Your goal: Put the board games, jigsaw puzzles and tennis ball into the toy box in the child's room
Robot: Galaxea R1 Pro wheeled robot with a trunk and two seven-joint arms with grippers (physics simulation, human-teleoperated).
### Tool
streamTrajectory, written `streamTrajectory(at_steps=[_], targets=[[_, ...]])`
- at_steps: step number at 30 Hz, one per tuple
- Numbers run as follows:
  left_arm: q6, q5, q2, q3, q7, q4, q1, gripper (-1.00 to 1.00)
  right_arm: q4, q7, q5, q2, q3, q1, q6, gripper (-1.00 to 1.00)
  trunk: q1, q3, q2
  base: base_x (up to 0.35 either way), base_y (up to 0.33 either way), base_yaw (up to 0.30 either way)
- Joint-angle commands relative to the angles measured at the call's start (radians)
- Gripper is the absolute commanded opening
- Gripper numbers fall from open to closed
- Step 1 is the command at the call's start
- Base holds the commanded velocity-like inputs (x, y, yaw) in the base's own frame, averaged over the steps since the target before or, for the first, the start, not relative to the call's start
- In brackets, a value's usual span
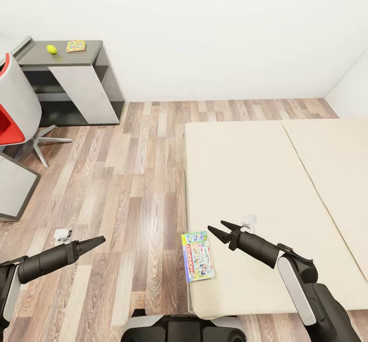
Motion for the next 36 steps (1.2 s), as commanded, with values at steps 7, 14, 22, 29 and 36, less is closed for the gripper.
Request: streamTrajectory(at_steps=[7,14,22,29,36], targets=[[0.011,0.000,0.000,0.000,-0.004,-0.001,0.000,1.00,0.000,-0.002,-0.009,-0.001,0.001,0.000,0.007,1.00,0.001,-0.001,-0.002,-0.001,0.000,0.000],[0.011,0.000,0.000,0.001,-0.004,0.000,0.000,1.00,-0.001,-0.002,-0.006,-0.001,0.001,0.000,0.007,1.00,0.001,0.002,-0.002,0.000,0.000,0.000],[0.011,0.000,0.000,0.001,-0.004,-0.001,0.000,1.00,-0.001,0.000,-0.006,-0.001,0.001,0.000,0.007,1.00,0.001,0.012,-0.002,0.000,0.000,0.000],[0.011,0.000,0.000,0.001,-0.004,0.000,0.000,1.00,-0.001,0.000,-0.005,-0.001,0.001,0.000,0.007,1.00,0.001,0.023,-0.002,0.000,0.000,0.000],[0.010,0.000,0.000,0.002,-0.004,-0.001,0.000,1.00,0.000,-0.001,-0.002,-0.001,0.001,0.000,0.006,1.00,0.001,0.034,-0.002,0.000,0.000,0.000]])
